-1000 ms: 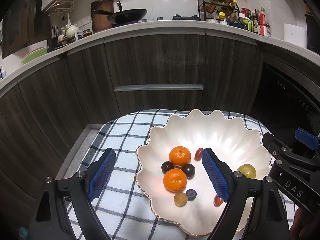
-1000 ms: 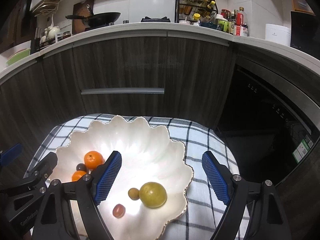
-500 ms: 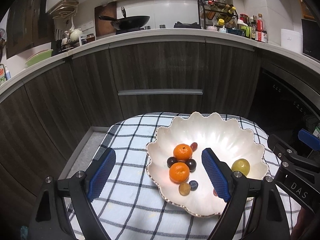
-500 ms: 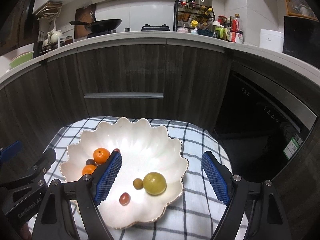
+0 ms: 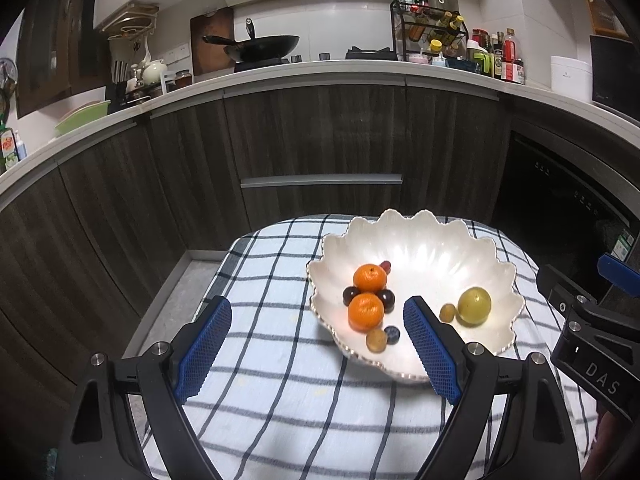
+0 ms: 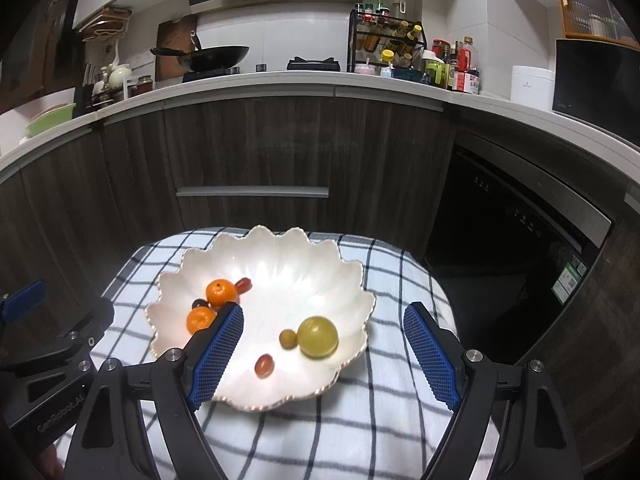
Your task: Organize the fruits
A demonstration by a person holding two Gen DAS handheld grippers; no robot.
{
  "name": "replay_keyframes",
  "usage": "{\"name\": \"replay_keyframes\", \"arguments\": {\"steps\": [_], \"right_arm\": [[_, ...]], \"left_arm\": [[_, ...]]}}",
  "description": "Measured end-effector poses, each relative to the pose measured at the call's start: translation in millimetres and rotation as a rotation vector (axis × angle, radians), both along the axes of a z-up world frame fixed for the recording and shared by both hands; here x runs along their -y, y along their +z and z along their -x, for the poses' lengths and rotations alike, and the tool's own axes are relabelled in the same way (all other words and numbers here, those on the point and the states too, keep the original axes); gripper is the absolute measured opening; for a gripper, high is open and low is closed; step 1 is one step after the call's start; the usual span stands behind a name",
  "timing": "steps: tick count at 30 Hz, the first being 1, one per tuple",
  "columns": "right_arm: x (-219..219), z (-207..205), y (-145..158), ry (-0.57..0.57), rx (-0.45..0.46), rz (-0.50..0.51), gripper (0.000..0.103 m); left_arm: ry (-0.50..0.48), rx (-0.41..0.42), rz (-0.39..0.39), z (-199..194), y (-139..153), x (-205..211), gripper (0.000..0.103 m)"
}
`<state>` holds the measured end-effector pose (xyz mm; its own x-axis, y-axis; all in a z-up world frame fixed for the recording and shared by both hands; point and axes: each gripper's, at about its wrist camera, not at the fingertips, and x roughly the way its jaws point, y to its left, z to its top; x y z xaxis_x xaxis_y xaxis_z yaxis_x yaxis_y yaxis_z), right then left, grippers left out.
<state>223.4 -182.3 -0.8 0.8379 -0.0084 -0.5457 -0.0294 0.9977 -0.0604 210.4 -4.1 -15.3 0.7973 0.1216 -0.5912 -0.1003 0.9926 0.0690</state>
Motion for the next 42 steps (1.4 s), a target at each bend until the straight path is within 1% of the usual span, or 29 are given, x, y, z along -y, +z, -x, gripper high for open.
{"name": "replay_keyframes", "arguments": {"steps": [9, 16, 21, 30, 42], "right_arm": [[-3, 30, -3, 0.0, -0.008, -0.008, 0.083], [1, 52, -6, -0.019, -0.017, -0.027, 0.083], [4, 69, -12, -0.031, -0.029, -0.029, 0.083], [7, 98, -19, -0.034, -0.03, -0.023, 0.083], [10, 127, -21, -0.036, -0.028, -0.038, 0.083]], "left_arm": [[0.0, -0.017, -0.001, 28, -3, -5, 0.088], [-0.007, -0.01, -0.008, 56, -8, -7, 0.088], [-0.012, -0.023, -0.01, 66, -11, -7, 0.088], [-0.017, -0.012, -0.012, 87, -12, -9, 0.088], [-0.01, -0.017, 0.009, 112, -16, -16, 0.088]]}}
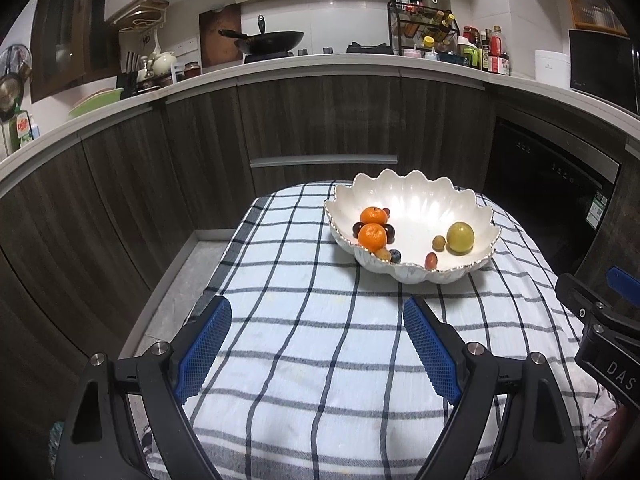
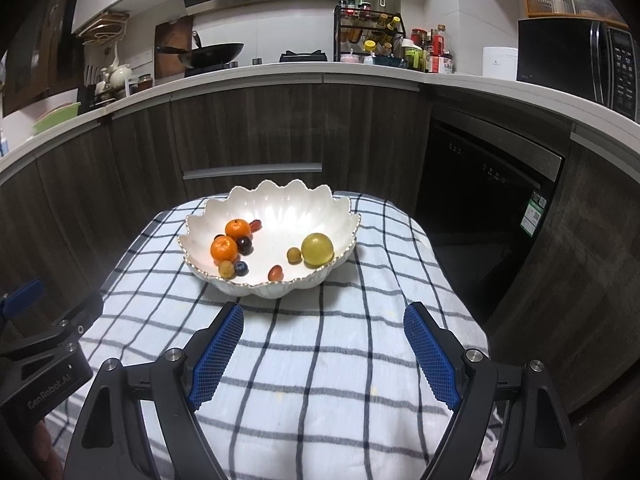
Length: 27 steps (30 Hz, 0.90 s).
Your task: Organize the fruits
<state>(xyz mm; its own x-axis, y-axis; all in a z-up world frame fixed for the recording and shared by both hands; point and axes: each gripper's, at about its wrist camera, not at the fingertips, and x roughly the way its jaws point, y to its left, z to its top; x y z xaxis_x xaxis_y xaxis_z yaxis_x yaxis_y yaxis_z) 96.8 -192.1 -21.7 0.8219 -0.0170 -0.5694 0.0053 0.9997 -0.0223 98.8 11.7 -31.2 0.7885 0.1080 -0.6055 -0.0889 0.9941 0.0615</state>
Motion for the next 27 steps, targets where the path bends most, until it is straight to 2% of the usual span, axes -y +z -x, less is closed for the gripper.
{"name": "replay_keyframes", "arguments": {"steps": [13, 27], "right_arm": [[6, 18, -3, -0.006, 0.007, -0.003, 0.083], [5, 23, 0, 0.0, 0.016, -0.003, 0.083]], "left_arm": [[-0.012, 0.021, -0.001, 20, 2, 0, 0.088], [-0.005, 0.022, 0.009, 22, 4, -4, 0.088]]}}
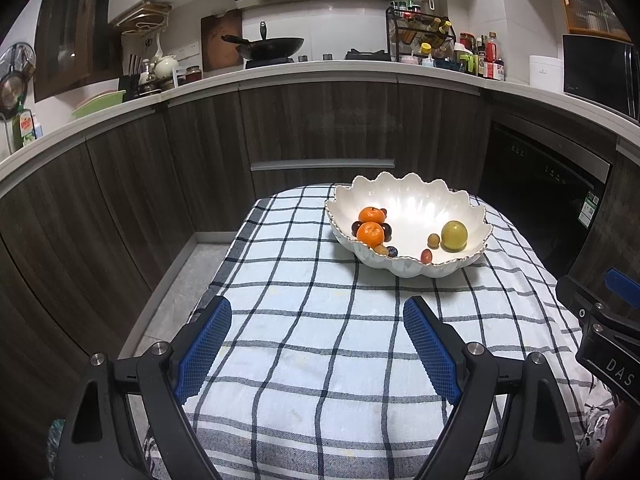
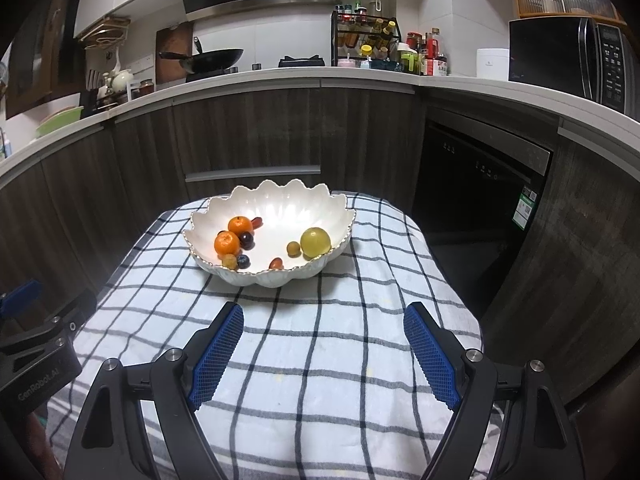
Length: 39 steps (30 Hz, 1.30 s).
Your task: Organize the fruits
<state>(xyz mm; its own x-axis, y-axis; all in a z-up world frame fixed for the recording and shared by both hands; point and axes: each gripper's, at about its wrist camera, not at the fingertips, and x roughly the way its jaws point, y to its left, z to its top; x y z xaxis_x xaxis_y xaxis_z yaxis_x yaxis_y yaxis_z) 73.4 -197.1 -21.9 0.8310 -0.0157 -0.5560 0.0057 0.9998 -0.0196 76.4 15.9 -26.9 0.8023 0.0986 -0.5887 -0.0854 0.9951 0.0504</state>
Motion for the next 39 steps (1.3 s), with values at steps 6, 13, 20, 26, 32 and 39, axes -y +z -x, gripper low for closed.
{"name": "replay_keyframes", "arguments": {"steps": [6, 13, 20, 26, 32, 39], "right_arm": [[0.1, 1.3, 0.7, 0.001, 0.002, -0.002, 0.083], [0.0, 0.8, 0.7, 0.0, 0.001, -0.003, 0.083], [0.7, 0.4, 0.4, 0.001, 0.001, -0.003, 0.083], [0.1, 0.0, 0.7, -0.001, -0.002, -0.005, 0.083], [0.1, 0.4, 0.9, 0.0, -0.002, -0.006, 0.083], [-0.5, 0.3, 0.9, -0.001, -0.003, -0.007, 0.083]], "left_arm": [[-0.001, -0.002, 0.0, 0.3, 0.3, -0.1, 0.088], [-0.001, -0.002, -0.001, -0.2, -0.4, 0.7, 0.088], [-0.001, -0.002, -0.002, 0.3, -0.3, 0.7, 0.088], [-0.001, -0.001, -0.002, 0.2, -0.3, 0.8, 0.088], [-0.003, 0.004, -0.003, 1.4, 1.6, 0.5, 0.088], [-0.001, -0.004, -0.008, 0.9, 1.3, 0.4, 0.088]]}}
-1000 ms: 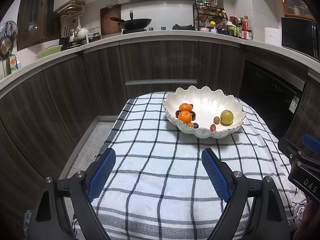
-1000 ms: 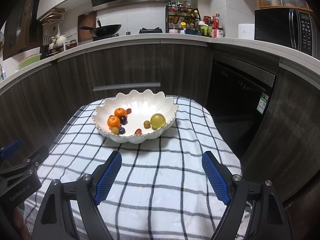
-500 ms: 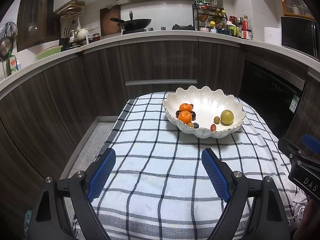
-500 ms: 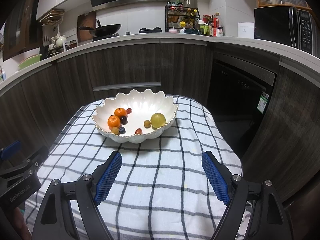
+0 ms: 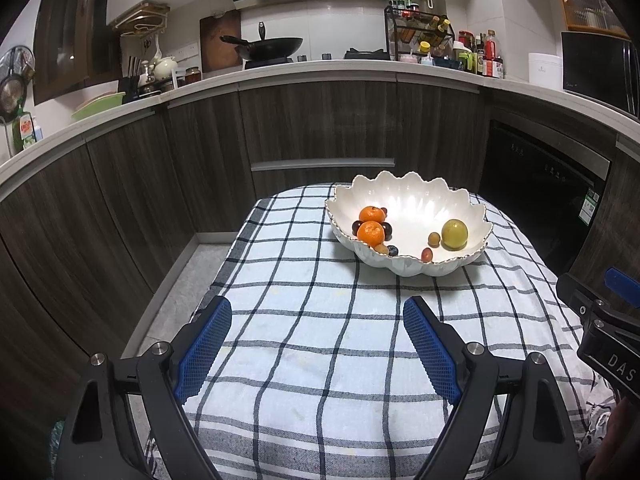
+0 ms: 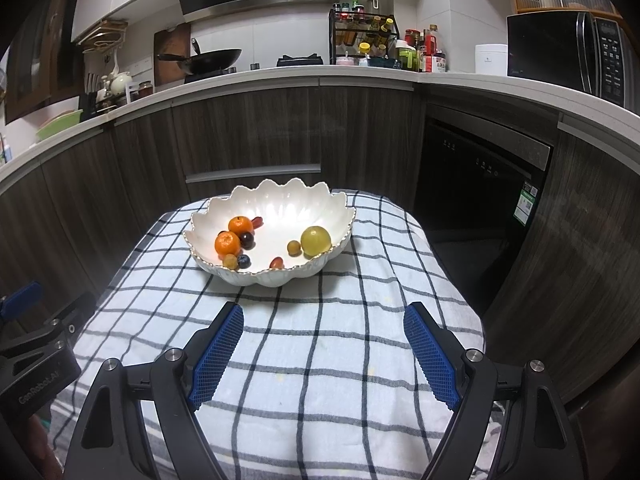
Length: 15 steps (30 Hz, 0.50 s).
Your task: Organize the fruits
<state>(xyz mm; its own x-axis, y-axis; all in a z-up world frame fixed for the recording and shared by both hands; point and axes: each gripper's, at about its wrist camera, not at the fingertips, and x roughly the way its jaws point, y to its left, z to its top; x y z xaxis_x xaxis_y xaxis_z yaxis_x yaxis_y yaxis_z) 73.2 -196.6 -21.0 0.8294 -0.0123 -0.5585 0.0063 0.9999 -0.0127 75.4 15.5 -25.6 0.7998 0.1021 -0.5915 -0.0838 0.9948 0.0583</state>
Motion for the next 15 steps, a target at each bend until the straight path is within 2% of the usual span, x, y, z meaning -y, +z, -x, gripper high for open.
{"name": "replay_keyframes", "arguments": {"steps": [15], "right_arm": [[1.6, -1.1, -1.4, -0.001, -0.004, -0.002, 0.083]], "left_arm": [[-0.003, -0.022, 0.004, -3.0, -5.7, 0.3, 0.088]]}}
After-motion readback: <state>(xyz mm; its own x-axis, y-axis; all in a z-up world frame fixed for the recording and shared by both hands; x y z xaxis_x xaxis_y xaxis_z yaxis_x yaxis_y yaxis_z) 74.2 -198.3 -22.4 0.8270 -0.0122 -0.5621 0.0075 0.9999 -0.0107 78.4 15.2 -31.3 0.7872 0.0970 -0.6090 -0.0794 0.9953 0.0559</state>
